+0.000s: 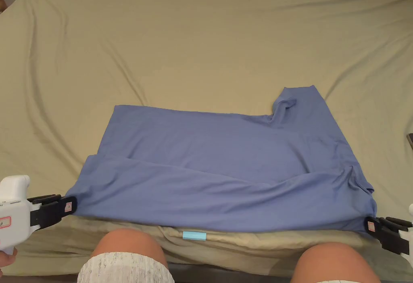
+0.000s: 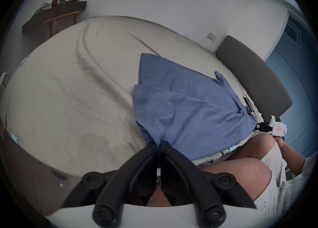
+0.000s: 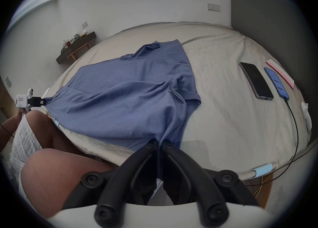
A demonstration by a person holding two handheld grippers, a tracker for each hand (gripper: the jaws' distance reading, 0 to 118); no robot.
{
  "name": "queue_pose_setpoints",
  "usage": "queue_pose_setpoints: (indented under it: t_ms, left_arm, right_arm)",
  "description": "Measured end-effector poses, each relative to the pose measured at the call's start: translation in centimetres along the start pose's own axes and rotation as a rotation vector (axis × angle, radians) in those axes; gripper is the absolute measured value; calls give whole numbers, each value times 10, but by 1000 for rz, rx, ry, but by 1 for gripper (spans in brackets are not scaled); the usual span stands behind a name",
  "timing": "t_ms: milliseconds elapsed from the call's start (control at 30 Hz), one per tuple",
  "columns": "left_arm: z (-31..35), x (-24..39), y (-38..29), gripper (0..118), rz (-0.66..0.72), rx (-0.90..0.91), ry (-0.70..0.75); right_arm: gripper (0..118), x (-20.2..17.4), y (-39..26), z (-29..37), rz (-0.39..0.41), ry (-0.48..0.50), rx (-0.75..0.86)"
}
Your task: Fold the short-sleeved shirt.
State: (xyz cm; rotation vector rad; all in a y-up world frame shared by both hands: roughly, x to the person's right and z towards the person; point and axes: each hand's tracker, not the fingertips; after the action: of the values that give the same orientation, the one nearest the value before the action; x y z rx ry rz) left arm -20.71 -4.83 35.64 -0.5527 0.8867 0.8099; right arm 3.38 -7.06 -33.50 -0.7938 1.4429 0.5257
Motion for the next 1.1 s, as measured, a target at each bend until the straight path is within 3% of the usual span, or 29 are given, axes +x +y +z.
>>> queue_pose_setpoints:
  t_ms: [100,133,167,233,267,333,400,433,467,500,533,600,667,733,833,1100]
  left_arm:
    - [-5,-1,-3,1,-5,-27,19]
    - [-6,-1,-4,5,-11,-31,23]
    - [-4,-1,-6,13,-17,-36,23]
    - [1,-5,-8,40,-16,-33,19]
    - [5,-7,-9,52,-14,-34,12]
    - [17,-13,-11,76,-24,-18,38]
    - [34,-18,-7,76,-17,6,56]
    - [42,-18,-4,72,-27,28,92]
    - [47,-16,-1,57,-35,40,91]
    - [52,-15,3,33,-52,63,94]
    - [57,-11,8,0,-69,86,109]
    - [62,4,19,0,-109,121,155]
    - [63,10,30,0,-91,115,89]
    - [61,24,40,0,-136,143,91]
    - [50,43,58,0,-144,155,41]
    - [-5,88,101,0,-202,139,-55]
  right_arm:
    - [5,-1,-5,-4,13,-10,3]
    - [14,-2,-7,-4,18,-16,7]
    - [28,-1,-9,-3,23,-34,6]
    - [68,4,-11,1,-1,-27,-8]
    - [78,8,-13,4,-30,-11,-12]
    - [86,13,-16,15,-21,-25,3]
    - [85,30,-17,25,-18,-44,6]
    - [79,36,-15,30,-22,-47,10]
    - [62,38,-14,36,-22,-52,25]
    - [36,39,-11,41,-7,-63,44]
    - [0,39,-9,43,7,-73,49]
    - [0,37,1,48,31,-118,100]
    - [0,38,12,50,-19,-46,105]
    - [0,31,24,49,20,-69,133]
    - [0,28,44,41,20,-38,157]
    - [0,42,129,-32,24,9,185]
